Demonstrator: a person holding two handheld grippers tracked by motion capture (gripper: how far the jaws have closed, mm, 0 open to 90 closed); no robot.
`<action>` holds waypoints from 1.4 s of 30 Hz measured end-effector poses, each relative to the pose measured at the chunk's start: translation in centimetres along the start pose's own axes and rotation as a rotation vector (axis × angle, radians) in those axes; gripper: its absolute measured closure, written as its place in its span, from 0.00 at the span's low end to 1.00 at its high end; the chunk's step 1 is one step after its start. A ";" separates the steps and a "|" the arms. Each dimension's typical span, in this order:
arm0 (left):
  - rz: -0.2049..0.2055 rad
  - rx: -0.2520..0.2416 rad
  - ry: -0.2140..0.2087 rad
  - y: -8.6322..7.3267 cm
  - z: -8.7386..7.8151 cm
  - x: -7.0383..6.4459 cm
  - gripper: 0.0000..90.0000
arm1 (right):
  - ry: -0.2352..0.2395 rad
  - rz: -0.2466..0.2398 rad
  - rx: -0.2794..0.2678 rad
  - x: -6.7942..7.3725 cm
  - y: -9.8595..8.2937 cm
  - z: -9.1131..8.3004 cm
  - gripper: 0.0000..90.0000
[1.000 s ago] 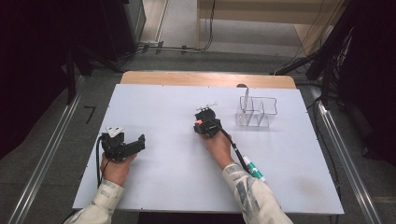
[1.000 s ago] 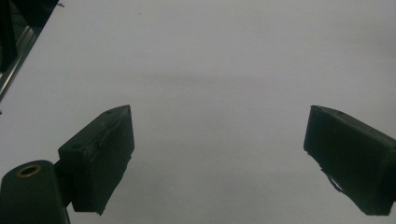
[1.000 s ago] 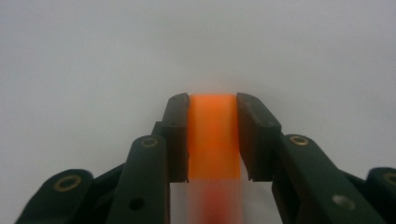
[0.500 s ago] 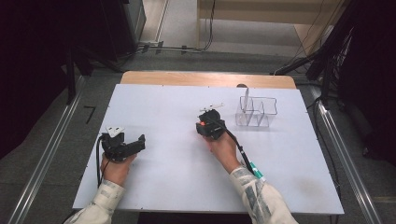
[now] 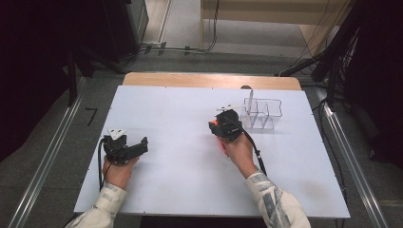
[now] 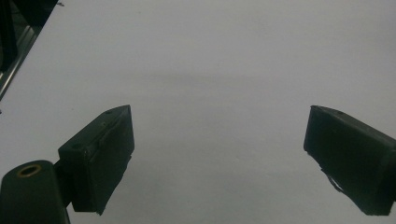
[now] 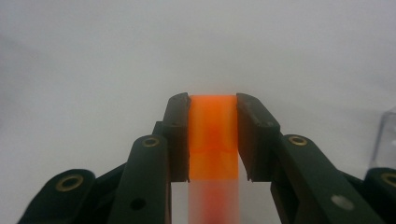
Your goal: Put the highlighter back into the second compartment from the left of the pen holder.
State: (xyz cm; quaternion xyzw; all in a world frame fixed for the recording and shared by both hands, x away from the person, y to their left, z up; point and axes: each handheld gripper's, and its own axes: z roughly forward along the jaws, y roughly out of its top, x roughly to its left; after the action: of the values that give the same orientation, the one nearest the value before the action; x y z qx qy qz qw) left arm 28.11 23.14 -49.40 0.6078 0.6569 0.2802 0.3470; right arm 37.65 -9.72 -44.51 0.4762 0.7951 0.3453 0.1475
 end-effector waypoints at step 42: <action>0.002 0.003 0.002 0.0 0.1 -0.1 0.10 | -0.099 0.143 -0.130 -8.9 1.7 -6.3 0.73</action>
State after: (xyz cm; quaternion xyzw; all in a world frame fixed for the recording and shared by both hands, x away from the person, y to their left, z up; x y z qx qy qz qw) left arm 28.17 23.02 -49.48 0.6089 0.6569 0.2802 0.3454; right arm 39.69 -19.43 -39.71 0.5374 0.7268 0.3820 0.1925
